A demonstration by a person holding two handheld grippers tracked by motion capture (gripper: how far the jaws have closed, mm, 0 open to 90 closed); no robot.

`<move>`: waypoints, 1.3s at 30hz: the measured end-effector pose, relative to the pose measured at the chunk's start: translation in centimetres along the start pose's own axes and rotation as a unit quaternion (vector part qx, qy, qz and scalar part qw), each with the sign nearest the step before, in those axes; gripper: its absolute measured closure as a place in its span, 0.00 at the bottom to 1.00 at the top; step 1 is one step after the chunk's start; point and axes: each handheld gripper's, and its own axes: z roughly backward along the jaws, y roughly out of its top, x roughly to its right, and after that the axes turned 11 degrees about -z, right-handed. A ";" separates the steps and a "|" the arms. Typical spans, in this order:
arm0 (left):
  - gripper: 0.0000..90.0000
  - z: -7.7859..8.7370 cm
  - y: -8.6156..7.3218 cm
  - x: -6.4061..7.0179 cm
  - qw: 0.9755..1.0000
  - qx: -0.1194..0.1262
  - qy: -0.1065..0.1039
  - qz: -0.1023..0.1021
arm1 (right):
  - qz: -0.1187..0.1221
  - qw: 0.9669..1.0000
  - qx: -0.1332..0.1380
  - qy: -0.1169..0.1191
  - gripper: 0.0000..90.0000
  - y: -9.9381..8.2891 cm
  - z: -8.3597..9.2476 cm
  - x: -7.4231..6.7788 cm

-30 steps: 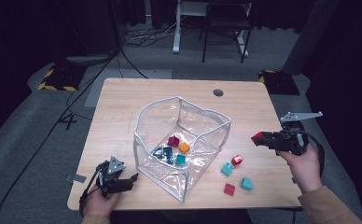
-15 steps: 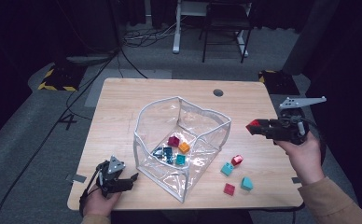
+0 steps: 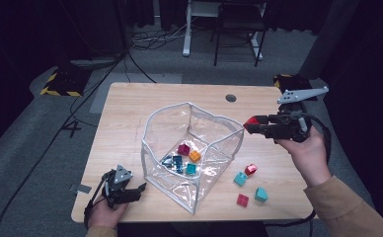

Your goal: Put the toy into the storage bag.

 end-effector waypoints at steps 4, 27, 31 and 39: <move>0.30 0.0 0.0 0.0 1.000 0.000 0.000 0.000 | 0.014 1.000 -0.004 0.005 0.65 1.1 -0.9 -1.1; 0.30 0.0 0.0 0.0 1.000 0.000 0.000 0.000 | 0.062 0.996 -0.046 0.052 0.65 5.9 -8.3 -6.1; 0.30 0.0 0.0 0.0 1.000 0.000 0.000 0.000 | 0.068 0.995 -0.056 0.055 0.65 6.4 -9.7 -6.8; 0.30 0.0 0.0 0.0 1.000 0.000 0.000 0.000 | 0.069 0.993 -0.078 0.058 0.65 6.7 -12.9 -7.6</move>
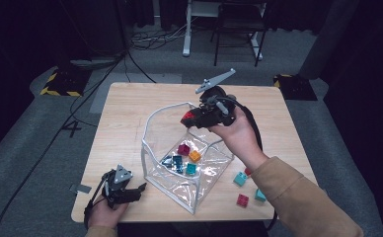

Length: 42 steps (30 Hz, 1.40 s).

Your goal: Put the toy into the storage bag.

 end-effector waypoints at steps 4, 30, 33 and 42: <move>0.30 0.0 0.0 0.0 1.000 0.001 -0.001 0.001 | -0.002 1.000 -0.019 -0.002 0.65 0.0 -1.7 0.0; 0.30 0.0 0.0 0.0 1.000 0.000 -0.001 0.001 | 0.010 0.990 -0.140 -0.009 0.63 -2.8 -7.6 -2.1; 0.30 0.0 0.0 0.0 1.000 0.000 -0.001 0.001 | 0.010 0.990 -0.142 -0.007 0.50 -2.9 -7.8 -2.2; 0.29 0.0 0.0 0.0 1.000 0.001 -0.001 0.001 | 0.011 0.997 -0.081 0.017 0.37 -2.7 -5.0 -2.2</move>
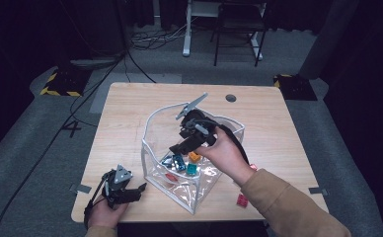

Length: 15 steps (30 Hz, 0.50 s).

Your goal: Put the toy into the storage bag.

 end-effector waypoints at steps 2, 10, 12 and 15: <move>0.29 0.0 0.0 0.0 1.000 0.000 0.000 0.000 | 0.002 1.000 0.026 0.004 0.37 -0.5 1.9 0.3; 0.29 0.0 0.0 0.0 1.000 0.000 0.000 0.000 | -0.003 0.997 0.072 -0.003 0.37 -2.6 6.0 1.2; 0.29 0.0 0.0 0.0 1.000 0.000 0.000 0.000 | -0.005 0.996 0.087 -0.010 0.38 -3.6 7.3 1.5; 0.29 0.0 0.0 0.0 1.000 0.000 0.000 0.000 | -0.010 0.994 0.105 -0.013 0.38 -4.8 8.7 2.1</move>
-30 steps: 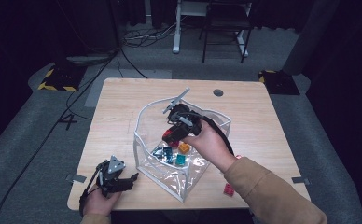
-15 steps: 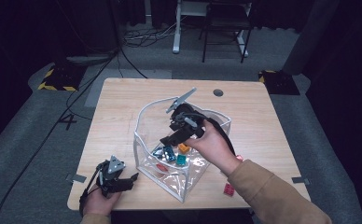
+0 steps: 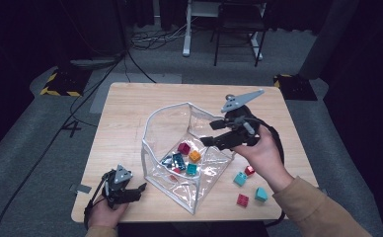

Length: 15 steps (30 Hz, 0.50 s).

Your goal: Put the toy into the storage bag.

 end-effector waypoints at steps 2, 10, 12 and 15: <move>0.29 0.0 0.0 0.0 1.000 0.000 0.001 0.000 | -0.003 1.000 0.006 -0.001 0.38 -0.3 0.5 0.3; 0.30 0.0 0.0 0.0 1.000 -0.001 0.000 0.000 | -0.030 0.999 0.036 -0.022 0.38 -3.5 3.9 3.5; 0.30 0.0 0.0 0.0 1.000 -0.001 0.001 0.001 | -0.036 0.998 0.041 -0.037 0.38 -4.4 4.5 4.2; 0.30 0.0 0.0 0.0 1.000 -0.001 0.001 0.001 | -0.037 0.997 0.047 -0.056 0.38 -5.4 5.0 4.8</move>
